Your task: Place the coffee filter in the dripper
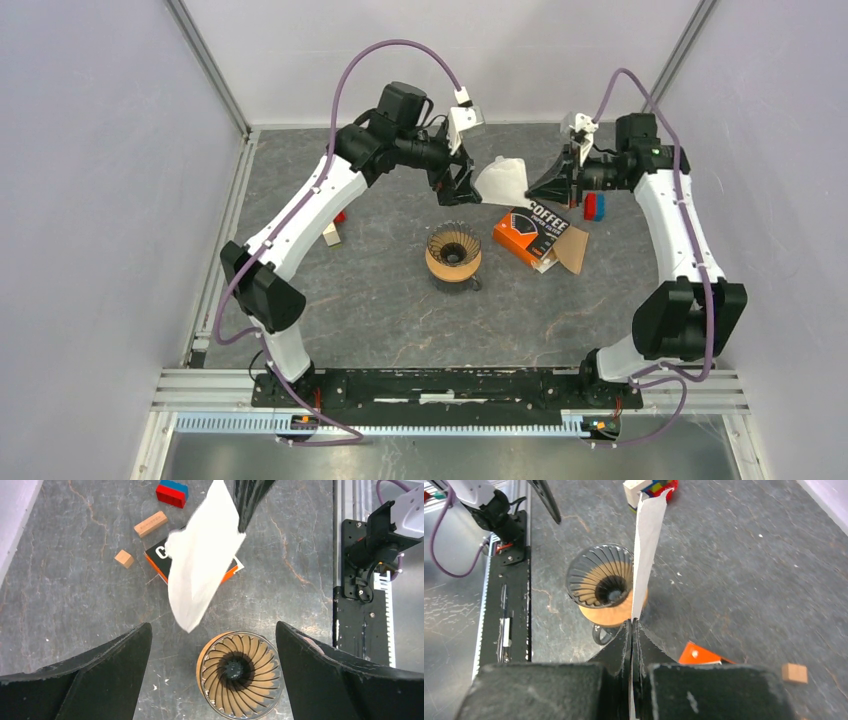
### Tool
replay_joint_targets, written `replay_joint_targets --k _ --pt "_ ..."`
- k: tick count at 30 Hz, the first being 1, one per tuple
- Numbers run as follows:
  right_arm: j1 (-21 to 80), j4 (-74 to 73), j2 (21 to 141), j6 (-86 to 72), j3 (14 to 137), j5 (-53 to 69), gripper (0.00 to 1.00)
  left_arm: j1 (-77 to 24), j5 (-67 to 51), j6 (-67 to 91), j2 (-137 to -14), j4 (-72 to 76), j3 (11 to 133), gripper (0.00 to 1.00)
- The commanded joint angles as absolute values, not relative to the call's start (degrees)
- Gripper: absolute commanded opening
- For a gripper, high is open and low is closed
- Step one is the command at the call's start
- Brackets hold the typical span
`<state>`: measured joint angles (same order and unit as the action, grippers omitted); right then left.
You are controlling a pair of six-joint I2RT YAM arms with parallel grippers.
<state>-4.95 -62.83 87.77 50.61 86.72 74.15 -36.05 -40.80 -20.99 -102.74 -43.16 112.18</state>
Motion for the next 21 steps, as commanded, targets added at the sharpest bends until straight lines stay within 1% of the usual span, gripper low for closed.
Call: replay_joint_targets --k 1,3,5,9,11,12,13,15,16,17,18,19,21 --pt "-1.30 -50.75 83.73 39.74 82.93 77.29 0.00 -36.21 -43.42 -27.85 -102.18 -41.57 111.96 1.00" --pt "-0.34 -45.75 82.20 35.86 80.40 77.38 0.00 -36.38 -44.78 -28.90 -102.12 -41.57 110.96 0.99" --pt "0.40 -40.54 80.70 31.71 77.73 77.73 0.00 -36.39 -45.82 -28.89 -102.33 -41.30 110.67 0.96" --pt "1.64 -29.35 78.21 22.65 73.07 78.59 0.00 -36.39 -46.86 -28.32 -102.59 -40.86 109.79 0.82" --pt "1.71 -25.20 77.37 18.70 71.53 78.65 0.00 -36.39 -48.25 -28.74 -102.49 -40.82 108.79 0.70" --pt "1.67 -23.15 76.87 17.20 70.78 78.44 0.00 -36.39 -48.84 -28.71 -102.52 -40.87 108.62 0.62" --pt "1.67 -21.45 76.62 15.51 70.16 78.32 0.00 -36.39 -49.50 -28.74 -102.48 -41.04 108.55 0.52" --pt "1.67 -17.36 76.15 12.20 68.74 78.23 0.00 -36.39 -50.38 -28.16 -102.39 -41.39 108.25 0.30" --pt "1.74 -15.34 75.88 10.53 68.26 77.92 0.00 -36.39 -50.45 -27.57 -102.25 -41.32 108.11 0.16" --pt "1.83 -13.89 75.67 9.38 67.78 76.87 0.00 -36.39 -50.36 -26.57 -102.13 -41.38 108.11 0.05" --pt "2.08 -12.97 75.44 8.85 67.64 75.48 0.00 -36.39 -49.70 -25.62 -101.69 -41.59 108.17 0.02" --pt "2.39 -12.77 75.16 9.03 67.67 73.28 0.05 -36.39 -48.67 -24.86 -101.13 -41.85 108.19 0.02" --pt "3.28 -12.91 74.42 9.89 68.14 69.36 0.29 -36.48 -43.64 -22.65 -99.13 -41.87 107.53 0.02"
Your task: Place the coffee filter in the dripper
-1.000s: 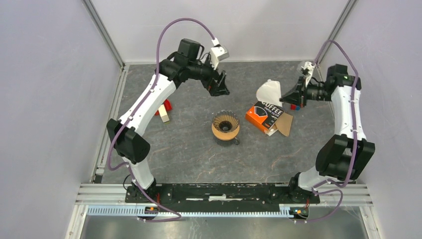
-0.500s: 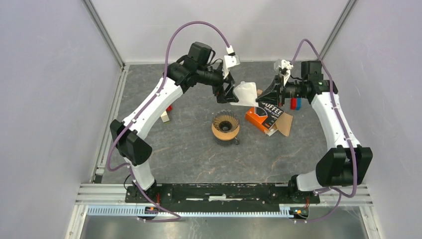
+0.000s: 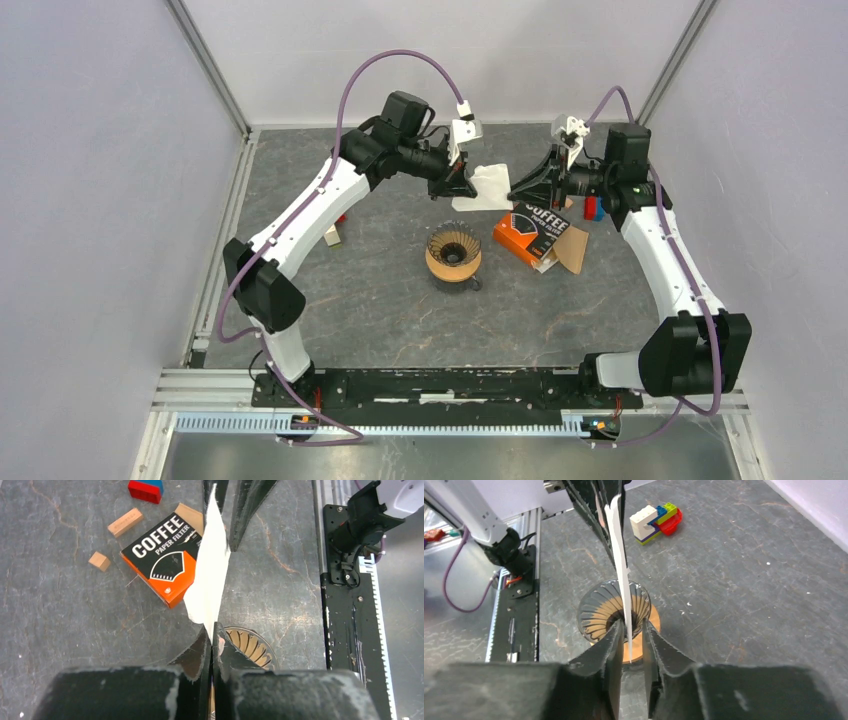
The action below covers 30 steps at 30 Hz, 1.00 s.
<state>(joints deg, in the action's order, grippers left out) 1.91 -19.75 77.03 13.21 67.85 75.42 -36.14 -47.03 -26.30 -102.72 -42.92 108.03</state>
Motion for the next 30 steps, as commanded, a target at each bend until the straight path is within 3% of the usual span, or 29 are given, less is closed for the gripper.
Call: replay_joint_targets --k 1,4,5,9,12,16,18,27,30 --pt "3.83 -12.67 74.12 10.18 68.35 68.18 0.44 -36.77 -38.75 -21.58 -98.05 -41.92 107.12 0.02" --pt "5.83 -12.75 73.54 11.23 69.52 63.66 0.83 -39.29 -20.03 -20.32 -94.45 -41.46 105.05 0.02" --pt "6.50 -12.12 73.29 11.06 69.71 61.84 0.88 -40.18 -15.51 -20.54 -92.72 -39.98 102.93 0.02" --pt "10.77 -8.15 72.42 9.45 70.22 55.92 0.93 -44.38 -3.85 -23.54 -86.43 -34.05 94.12 0.02" --pt "13.30 -11.59 74.27 13.96 73.65 52.77 0.98 -46.19 -6.19 -25.52 -84.08 -34.45 91.49 0.02" --pt "14.45 -20.66 77.52 23.19 77.13 59.47 0.98 -47.09 -10.62 -25.99 -81.85 -34.78 89.59 0.02" --pt "16.36 -24.37 77.76 27.91 76.88 60.59 0.93 -47.50 -10.94 -25.53 -81.41 -34.78 89.39 0.02" --pt "19.07 -28.64 78.21 34.65 75.21 62.99 0.39 -47.71 -12.54 -24.41 -80.88 -34.77 89.32 0.02" --pt "19.04 -28.45 78.55 34.86 75.32 63.26 0.07 -47.69 -13.87 -24.31 -80.40 -34.79 88.63 0.02"
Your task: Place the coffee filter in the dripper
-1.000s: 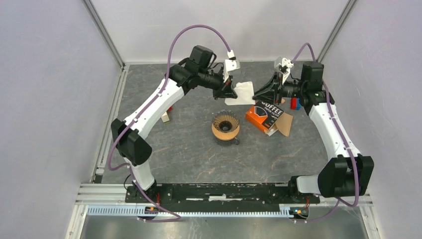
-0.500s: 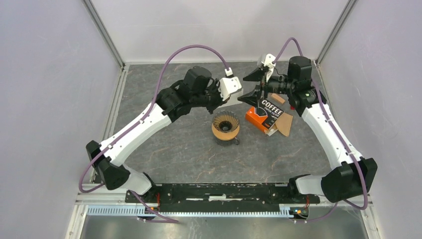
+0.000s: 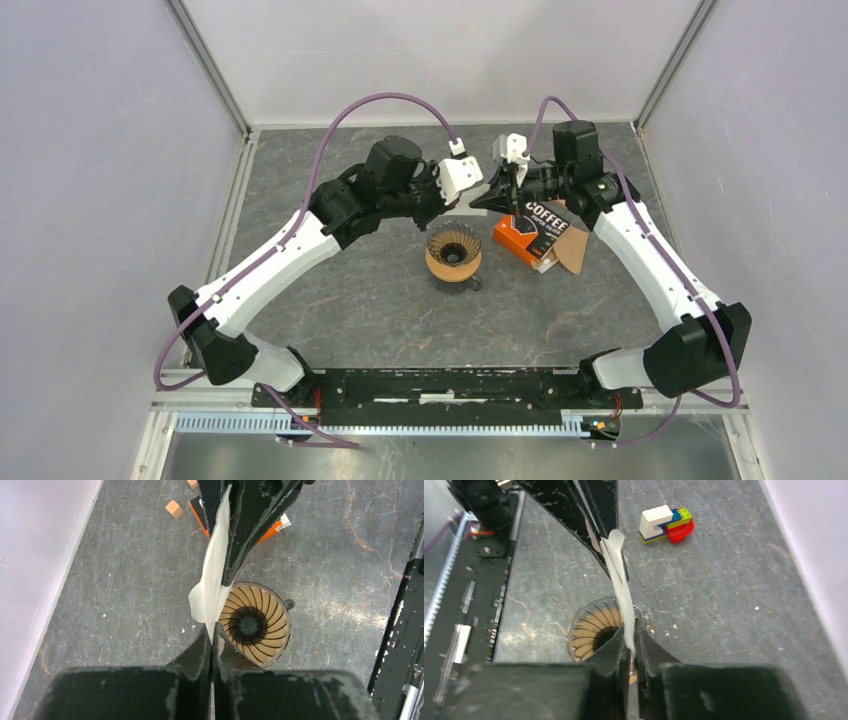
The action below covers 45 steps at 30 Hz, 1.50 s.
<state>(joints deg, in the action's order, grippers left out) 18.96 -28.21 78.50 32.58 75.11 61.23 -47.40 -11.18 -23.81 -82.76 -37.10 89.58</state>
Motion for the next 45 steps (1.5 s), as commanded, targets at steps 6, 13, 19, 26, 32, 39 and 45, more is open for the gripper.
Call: replay_joint_targets --k 6,13,19,26,32,39,45 --pt "19.03 -35.79 79.26 44.87 74.87 63.81 0.00 -46.58 -22.44 -26.97 -77.54 -39.28 89.16 0.44" --pt "20.72 -45.72 78.99 56.88 73.81 62.34 0.00 -42.50 -33.58 -25.98 -76.45 -44.47 93.72 0.72" --pt "21.14 -44.12 75.97 56.31 71.07 62.61 0.00 -41.04 -40.43 -19.42 -81.53 -44.20 96.70 0.58" --pt "21.18 -41.89 74.46 54.31 69.96 62.76 0.00 -41.04 -43.75 -18.04 -84.11 -44.82 97.85 0.49" --pt "21.16 -41.79 74.36 54.31 69.61 62.82 0.00 -40.97 -41.92 -18.23 -85.57 -44.82 98.15 0.42" --pt "21.16 -41.45 73.83 53.86 69.52 62.46 0.00 -40.96 -42.93 -18.28 -86.14 -44.82 98.27 0.36" --pt "21.18 -41.20 73.67 53.52 69.63 62.77 0.00 -40.96 -41.44 -18.51 -86.68 -44.74 98.17 0.33"
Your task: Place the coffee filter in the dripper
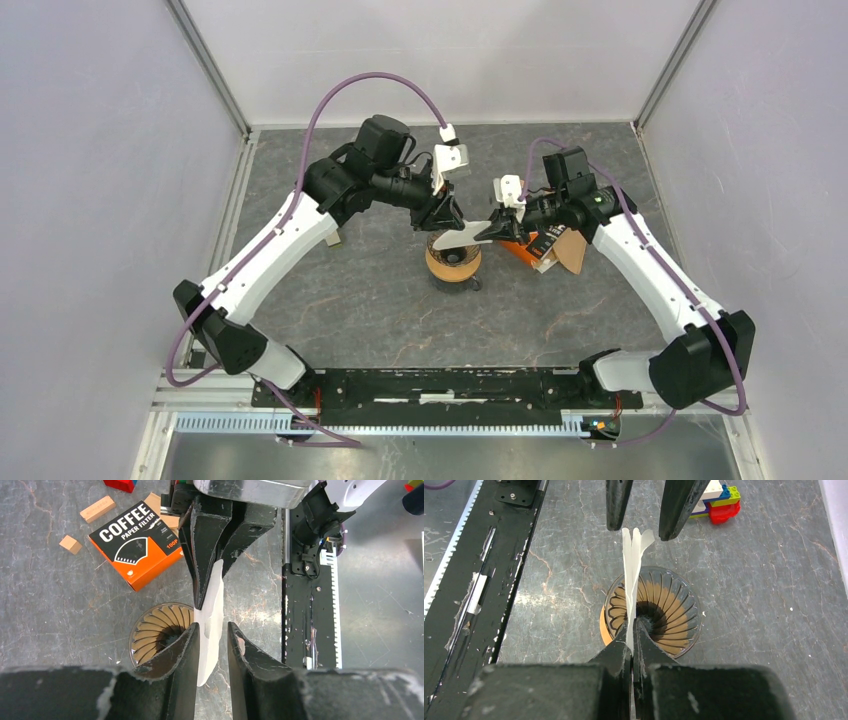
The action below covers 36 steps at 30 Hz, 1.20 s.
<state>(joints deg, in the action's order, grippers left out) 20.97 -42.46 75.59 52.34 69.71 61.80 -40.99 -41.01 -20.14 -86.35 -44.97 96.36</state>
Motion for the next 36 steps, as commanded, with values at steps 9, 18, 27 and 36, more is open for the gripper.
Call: replay_joint_targets --k 9,18,27,36 --pt "21.18 -41.13 73.50 53.45 69.52 62.76 0.00 -40.96 -41.04 -18.79 -87.30 -44.74 98.35 0.29" --pt "21.18 -40.65 73.74 52.47 69.69 63.06 0.00 -40.96 -42.31 -20.02 -87.74 -44.74 97.49 0.25" --pt "21.20 -41.83 74.18 53.81 69.80 62.74 0.00 -40.96 -42.18 -20.42 -87.76 -44.73 98.22 0.22" --pt "21.22 -45.79 75.40 57.26 70.87 62.92 0.00 -40.96 -40.17 -25.02 -86.78 -44.72 97.82 0.18"
